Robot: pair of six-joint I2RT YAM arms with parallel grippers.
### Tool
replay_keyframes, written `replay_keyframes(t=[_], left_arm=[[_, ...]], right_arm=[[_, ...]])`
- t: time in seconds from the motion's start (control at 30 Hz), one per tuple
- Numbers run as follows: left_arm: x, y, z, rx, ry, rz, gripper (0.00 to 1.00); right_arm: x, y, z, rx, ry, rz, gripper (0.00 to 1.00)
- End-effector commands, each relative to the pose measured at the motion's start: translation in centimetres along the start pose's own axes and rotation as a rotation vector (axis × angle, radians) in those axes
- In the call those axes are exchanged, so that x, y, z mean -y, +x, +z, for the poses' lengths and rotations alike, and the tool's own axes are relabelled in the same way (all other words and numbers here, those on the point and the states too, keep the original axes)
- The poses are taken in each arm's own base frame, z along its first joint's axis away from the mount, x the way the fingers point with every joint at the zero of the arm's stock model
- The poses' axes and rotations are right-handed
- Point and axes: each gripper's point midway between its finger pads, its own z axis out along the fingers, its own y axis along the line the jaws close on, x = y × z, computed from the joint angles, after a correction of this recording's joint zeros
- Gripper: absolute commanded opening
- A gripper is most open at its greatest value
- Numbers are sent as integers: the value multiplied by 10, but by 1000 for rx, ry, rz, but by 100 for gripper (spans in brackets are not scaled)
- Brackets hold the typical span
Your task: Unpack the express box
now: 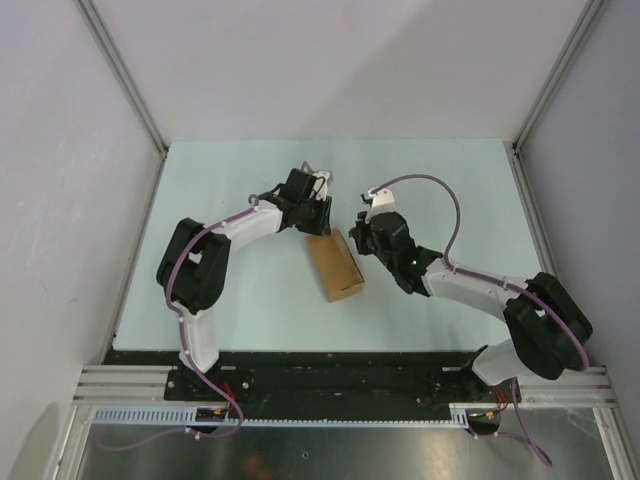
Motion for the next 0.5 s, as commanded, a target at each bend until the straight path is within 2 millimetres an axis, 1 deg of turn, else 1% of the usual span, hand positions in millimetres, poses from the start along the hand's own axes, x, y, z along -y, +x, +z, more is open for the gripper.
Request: replay_keyframes(t=[0.0, 0.03, 0.07, 0.17, 0.3, 0.47], left_arm=[[-7, 51, 2, -157, -22, 26, 39], [-6, 52, 2, -158, -21, 29, 39], [-6, 52, 2, -158, -18, 30, 39], [-7, 54, 2, -163, -19, 30, 39], [-7, 55, 3, -164, -19, 31, 39], [-7, 54, 2, -161, -21, 32, 38]], right_arm=[[-24, -43, 15, 121, -90, 22, 0], [-25, -44, 17, 125, -93, 18, 0], [-25, -39, 20, 114, -94, 14, 0], [-26, -38, 26, 113, -94, 9, 0], [-23, -33, 34, 97, -88, 2, 0], [-17, -26, 37, 77, -61, -20, 0]])
